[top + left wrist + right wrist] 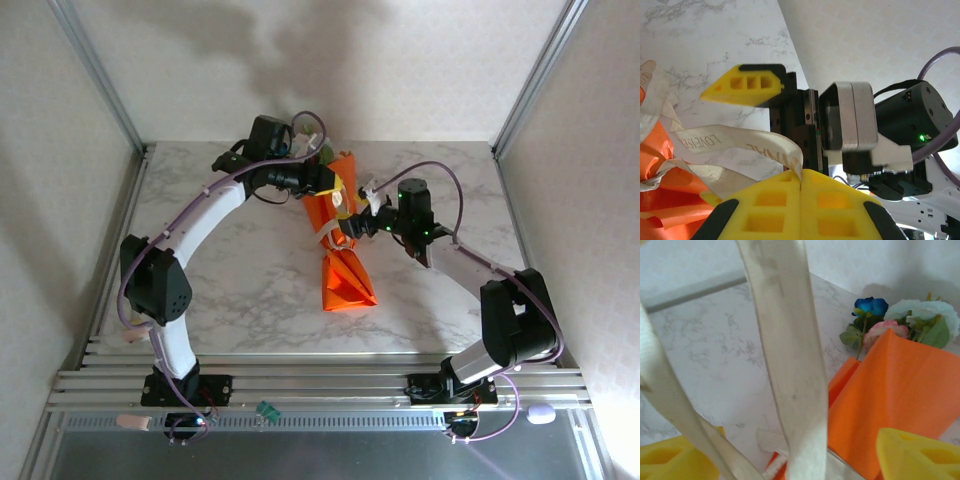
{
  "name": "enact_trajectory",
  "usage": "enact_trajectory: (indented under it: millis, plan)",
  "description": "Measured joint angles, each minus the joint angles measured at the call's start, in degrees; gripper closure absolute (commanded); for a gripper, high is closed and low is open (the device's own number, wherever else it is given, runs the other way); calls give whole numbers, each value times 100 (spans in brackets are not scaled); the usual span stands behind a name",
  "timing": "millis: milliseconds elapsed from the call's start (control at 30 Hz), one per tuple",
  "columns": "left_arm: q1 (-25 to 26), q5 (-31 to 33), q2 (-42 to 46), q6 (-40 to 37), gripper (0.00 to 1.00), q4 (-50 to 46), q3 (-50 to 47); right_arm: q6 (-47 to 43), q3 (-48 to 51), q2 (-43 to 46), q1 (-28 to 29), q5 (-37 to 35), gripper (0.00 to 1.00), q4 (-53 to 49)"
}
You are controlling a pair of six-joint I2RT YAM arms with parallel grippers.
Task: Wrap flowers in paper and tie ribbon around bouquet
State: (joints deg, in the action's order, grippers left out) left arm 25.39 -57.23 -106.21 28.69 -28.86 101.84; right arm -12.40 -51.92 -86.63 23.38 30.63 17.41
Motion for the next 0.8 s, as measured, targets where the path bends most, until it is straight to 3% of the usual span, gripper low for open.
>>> enact_trajectory:
  millis: [100, 433, 667, 733, 767, 800]
  plan:
    - [0, 0, 24, 4, 100, 44, -13, 90, 0, 0, 111, -4, 46, 9]
    - [-15, 76, 50, 66, 100, 74, -42, 446, -4, 0, 153, -68, 70, 127]
    - [-48, 243, 52, 153, 100, 79, -85, 656, -2, 33, 153, -63, 100, 85]
    - [-59, 310, 55, 234, 100, 101, -146, 695, 7, 85, 153, -61, 100, 44]
    - [-61, 334, 66, 302, 99, 155, -208, 732, 13, 114, 153, -61, 100, 24]
    - [-63, 365, 85, 387, 84, 223, -286, 778, 31, 144, 153, -63, 100, 13]
